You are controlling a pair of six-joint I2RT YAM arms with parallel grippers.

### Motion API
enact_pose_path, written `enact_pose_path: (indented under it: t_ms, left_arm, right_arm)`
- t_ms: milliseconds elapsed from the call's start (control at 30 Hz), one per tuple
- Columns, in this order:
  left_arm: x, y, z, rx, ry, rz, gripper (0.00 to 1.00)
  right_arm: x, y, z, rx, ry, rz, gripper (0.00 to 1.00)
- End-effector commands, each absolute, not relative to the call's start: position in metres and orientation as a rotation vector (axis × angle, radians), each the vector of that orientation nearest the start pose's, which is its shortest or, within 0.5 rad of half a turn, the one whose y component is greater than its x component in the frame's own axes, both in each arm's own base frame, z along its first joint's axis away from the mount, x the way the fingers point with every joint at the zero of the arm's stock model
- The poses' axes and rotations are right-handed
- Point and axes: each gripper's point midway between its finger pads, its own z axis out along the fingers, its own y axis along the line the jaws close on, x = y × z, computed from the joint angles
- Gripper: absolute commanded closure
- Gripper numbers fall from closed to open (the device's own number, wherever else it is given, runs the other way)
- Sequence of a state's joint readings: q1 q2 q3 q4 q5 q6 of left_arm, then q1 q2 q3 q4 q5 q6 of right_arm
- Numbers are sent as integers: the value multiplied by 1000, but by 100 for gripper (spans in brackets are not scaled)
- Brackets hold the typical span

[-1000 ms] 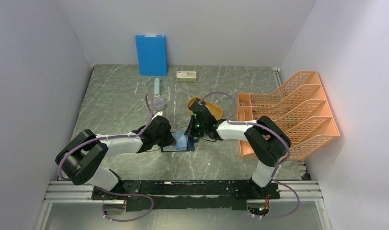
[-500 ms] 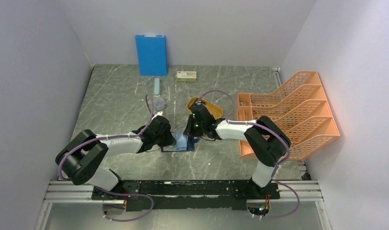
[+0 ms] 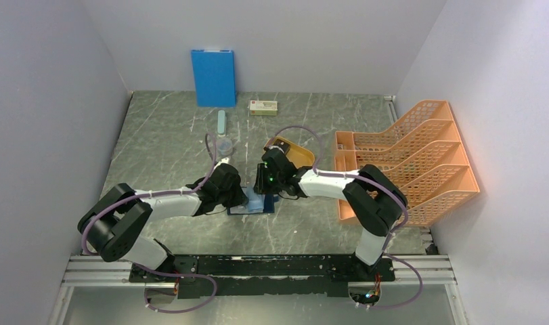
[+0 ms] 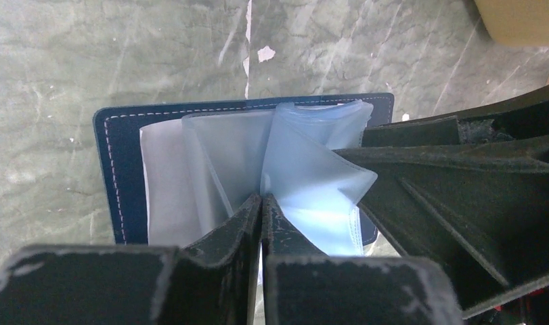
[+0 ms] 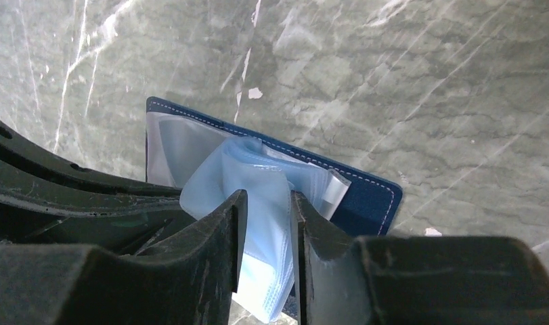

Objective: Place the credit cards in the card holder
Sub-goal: Open the card holder at the center of the board.

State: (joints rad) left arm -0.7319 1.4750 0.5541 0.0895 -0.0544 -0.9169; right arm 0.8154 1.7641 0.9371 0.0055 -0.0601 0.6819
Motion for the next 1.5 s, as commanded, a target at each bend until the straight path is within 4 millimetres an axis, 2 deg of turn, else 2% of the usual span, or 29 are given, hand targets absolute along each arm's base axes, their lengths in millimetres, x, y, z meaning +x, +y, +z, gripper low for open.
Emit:
enact_pose_path:
  t_ms: [0,300,533,767,1167,1467]
  left_arm:
    - [203,-214,-15,-239,2671,-511,86]
    - [206,-215,15,-224,2619,-548,63]
    - [204,-211,31,-225,2592,-562,56]
    - [205,-209,44,-227,2568,-567,55]
    - [204,-187,71,-297,2475,-538,60]
    - [203,-181,83,-329,2433,-560,68]
  right_arm:
    - [260,342,42,-256,2508,735,66]
    - [255,348,51,-270,2491,760,65]
    - [251,356,54,-295,2482,770,65]
    - [247,365,57,-329,2479,767,65]
    - [237,383,60,-390,2476,764,67]
    - [220,408,42,-425,2533,834,74]
